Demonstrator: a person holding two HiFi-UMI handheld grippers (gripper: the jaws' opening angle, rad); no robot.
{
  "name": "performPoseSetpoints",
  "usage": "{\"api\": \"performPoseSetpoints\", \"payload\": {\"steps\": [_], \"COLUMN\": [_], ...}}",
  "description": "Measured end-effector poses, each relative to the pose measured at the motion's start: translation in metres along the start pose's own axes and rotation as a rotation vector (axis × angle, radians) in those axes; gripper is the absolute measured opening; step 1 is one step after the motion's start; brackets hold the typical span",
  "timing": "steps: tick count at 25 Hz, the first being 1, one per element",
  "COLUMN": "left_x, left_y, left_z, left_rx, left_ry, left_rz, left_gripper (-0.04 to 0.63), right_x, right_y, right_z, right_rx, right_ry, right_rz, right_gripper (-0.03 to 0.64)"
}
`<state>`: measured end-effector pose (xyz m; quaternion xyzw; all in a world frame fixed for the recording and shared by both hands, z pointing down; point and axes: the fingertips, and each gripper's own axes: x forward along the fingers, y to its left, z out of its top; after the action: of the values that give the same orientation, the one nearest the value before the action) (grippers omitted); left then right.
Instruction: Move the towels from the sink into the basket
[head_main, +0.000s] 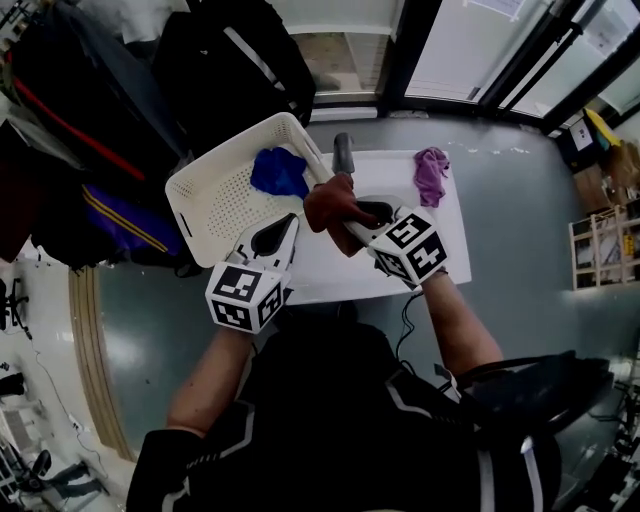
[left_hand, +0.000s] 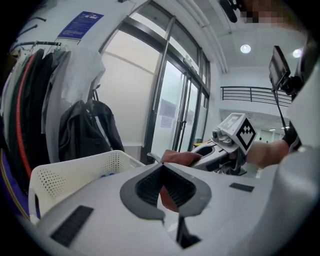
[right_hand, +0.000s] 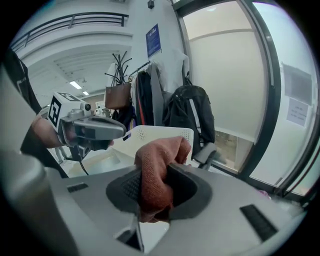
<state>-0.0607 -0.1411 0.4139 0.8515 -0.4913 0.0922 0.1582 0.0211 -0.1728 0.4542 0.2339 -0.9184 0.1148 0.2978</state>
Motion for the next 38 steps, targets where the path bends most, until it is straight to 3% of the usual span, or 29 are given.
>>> {"api": "performPoseSetpoints", "payload": {"steps": [5,15,20,27,38], "left_x": [-0.031,-0.083,-0.106,-0.118,-0.111], "left_y": [0.037,0.087,0.112,0.150,0.192], "left_z": [0.014,0.024,0.032,0.028,0.020], "left_rx": [-0.028,-0.059,-0.063,-0.088,-0.113], "left_ry": [-0.074,-0.147,-0.169,-0.164,-0.130], "left_rz": [0.129,0.274,0.321,0.376,0.395], "left_gripper": [0.006,0.006,0.006,0.006,0.006], "right_x": [0.012,0.044,0.076,0.135,0.235], "right_y": [0.023,0.053,0.058,0.056,0.044], "right_z": [0.040,0.132,0.156,0.149,0.102], "right_rx": [-0.055,-0.165,-0.155,-0.182,-0.166], "right_ry": [-0.040,-0.141,-0.144,-0.073,0.112], "right_rz": [0.047,0.120,0.126,0.111,0.133], "right_gripper": [0.104,0.104,0.104,0.107,0.109]}}
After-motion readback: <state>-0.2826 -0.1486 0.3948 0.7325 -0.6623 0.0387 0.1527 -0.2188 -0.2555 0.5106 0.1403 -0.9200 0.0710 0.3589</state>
